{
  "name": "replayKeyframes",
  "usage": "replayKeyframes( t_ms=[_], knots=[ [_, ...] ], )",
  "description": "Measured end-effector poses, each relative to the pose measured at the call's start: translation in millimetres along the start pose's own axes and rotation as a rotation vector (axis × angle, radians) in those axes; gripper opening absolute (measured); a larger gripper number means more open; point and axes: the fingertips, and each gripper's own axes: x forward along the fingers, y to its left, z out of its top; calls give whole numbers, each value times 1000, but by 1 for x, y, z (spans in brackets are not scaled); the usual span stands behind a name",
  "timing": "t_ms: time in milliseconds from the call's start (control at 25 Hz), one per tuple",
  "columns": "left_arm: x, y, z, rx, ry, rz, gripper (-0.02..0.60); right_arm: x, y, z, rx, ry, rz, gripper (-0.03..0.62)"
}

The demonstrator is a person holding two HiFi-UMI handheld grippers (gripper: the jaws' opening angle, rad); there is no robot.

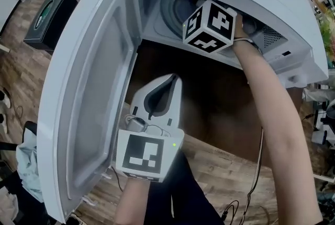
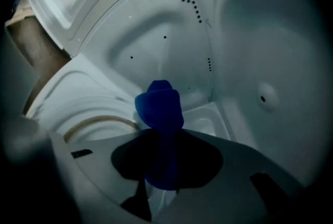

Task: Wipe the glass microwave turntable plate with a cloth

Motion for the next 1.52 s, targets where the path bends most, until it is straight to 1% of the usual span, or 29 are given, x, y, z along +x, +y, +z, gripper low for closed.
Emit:
replayKeyframes(
  t_ms=[160, 320, 480, 640, 800, 1000, 1120, 1200, 1360, 1440, 1520],
  knots=[
    [-3, -4, 3, -5, 1, -13, 5, 25, 8, 2, -185, 34, 34, 92],
    [-6, -2, 2, 18, 13, -16, 5, 37, 21, -1, -393, 53, 51, 89],
    [-8, 4, -1, -7, 24, -1, 5, 44, 26, -8, -526, 68, 44, 89],
    [-8, 5, -2, 21, 33, 0, 5, 45, 28, -20, -594, 105, 59, 89],
    [-10, 5, -2, 26, 34, -3, 5, 42, 27, -36, -645, 165, 84, 89],
    [-10, 1, -1, 30, 32, -15, 5, 36, 30, -61, -700, 254, 154, 89],
    [-9, -3, 0, 35, 30, -26, 5, 31, 30, -77, -752, 314, 192, 89],
    [-8, -5, 1, 35, 28, -30, 5, 26, 30, -93, -792, 385, 236, 87],
    [-7, -8, 3, 41, 25, -39, 5, 9, 30, -128, -889, 561, 365, 86],
    [-7, -9, 3, 42, 26, -42, 5, 3, 32, -138, -964, 610, 406, 86],
    [-7, -10, 2, 43, 28, -44, 5, -1, 35, -143, -1016, 636, 431, 86]
  ],
)
